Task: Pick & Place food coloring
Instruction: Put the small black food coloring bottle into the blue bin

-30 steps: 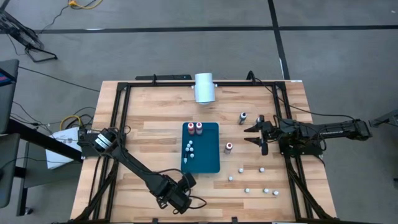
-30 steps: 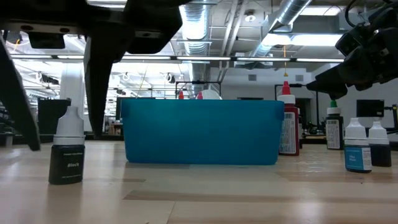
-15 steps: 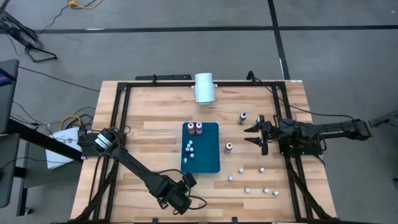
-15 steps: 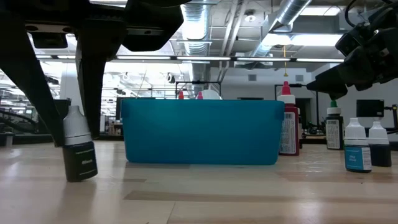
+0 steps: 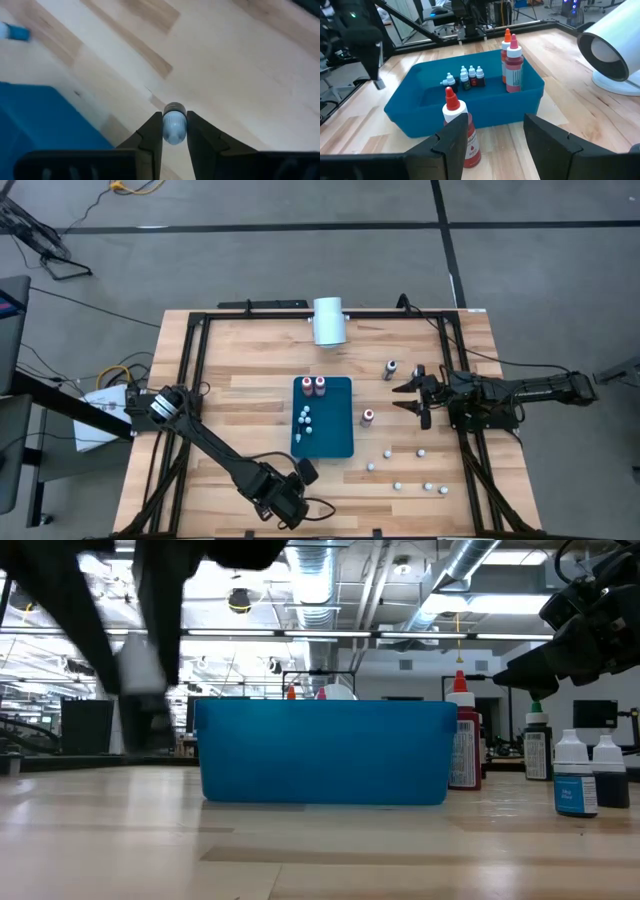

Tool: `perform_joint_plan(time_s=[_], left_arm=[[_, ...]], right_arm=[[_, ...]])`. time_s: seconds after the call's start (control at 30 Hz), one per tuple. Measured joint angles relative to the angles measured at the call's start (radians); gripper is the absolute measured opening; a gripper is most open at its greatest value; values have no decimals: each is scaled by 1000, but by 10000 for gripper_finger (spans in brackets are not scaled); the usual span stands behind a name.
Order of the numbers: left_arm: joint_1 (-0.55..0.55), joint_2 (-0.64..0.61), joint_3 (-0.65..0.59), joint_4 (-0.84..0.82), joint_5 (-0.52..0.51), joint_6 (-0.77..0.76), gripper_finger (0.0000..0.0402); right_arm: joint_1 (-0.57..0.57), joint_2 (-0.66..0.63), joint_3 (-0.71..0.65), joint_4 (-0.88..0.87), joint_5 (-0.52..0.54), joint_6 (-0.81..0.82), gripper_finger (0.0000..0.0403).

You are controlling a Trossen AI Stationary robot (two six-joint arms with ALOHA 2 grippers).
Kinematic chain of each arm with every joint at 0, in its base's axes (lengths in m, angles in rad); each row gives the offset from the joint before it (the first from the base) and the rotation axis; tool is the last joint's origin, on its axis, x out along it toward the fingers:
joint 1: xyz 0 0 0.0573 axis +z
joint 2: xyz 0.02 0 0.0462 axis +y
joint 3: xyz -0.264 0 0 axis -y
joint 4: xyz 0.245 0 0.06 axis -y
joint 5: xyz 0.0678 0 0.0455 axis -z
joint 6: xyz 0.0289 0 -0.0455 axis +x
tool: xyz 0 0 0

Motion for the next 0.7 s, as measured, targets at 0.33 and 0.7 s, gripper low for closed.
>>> perform_joint_plan(time_s=[0.33,0.7], left_arm=[[27,-35,111,-52,9,0,64],[68,-91,148,-72,-61,39,65]], right_arm=[[0,0,0,4,0,0,184],[0,0,0,1,0,0,184]])
